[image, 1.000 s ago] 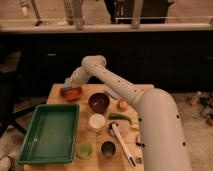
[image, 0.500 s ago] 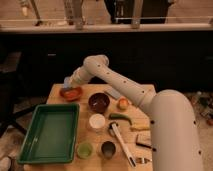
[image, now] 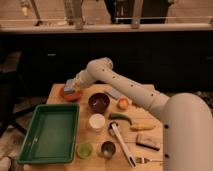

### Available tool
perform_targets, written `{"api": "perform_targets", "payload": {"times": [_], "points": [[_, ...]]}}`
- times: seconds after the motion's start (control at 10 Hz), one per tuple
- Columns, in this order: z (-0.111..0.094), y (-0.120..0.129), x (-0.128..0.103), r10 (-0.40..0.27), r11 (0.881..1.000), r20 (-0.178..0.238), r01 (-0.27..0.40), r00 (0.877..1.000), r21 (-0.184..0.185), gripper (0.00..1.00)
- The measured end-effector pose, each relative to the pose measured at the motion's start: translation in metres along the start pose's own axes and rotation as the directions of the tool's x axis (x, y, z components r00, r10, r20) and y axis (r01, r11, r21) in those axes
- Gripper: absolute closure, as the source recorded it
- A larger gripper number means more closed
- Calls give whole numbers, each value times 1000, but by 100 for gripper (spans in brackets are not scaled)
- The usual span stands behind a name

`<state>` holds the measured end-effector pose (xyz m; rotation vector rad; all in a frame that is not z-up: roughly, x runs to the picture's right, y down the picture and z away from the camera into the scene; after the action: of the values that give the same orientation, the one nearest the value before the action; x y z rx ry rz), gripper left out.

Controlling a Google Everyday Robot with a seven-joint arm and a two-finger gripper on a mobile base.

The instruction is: Place sponge in metal cup

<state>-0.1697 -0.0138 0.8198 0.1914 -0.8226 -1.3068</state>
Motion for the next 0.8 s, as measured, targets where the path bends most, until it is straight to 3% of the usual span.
{"api": "perform_targets", "payload": {"times": [0.4, 0.8], "points": [[-21, 4, -19, 21, 1000, -38, -21, 999, -13, 100], [-41, 30, -60, 118, 993, -72, -118, 990, 7, 100]]}}
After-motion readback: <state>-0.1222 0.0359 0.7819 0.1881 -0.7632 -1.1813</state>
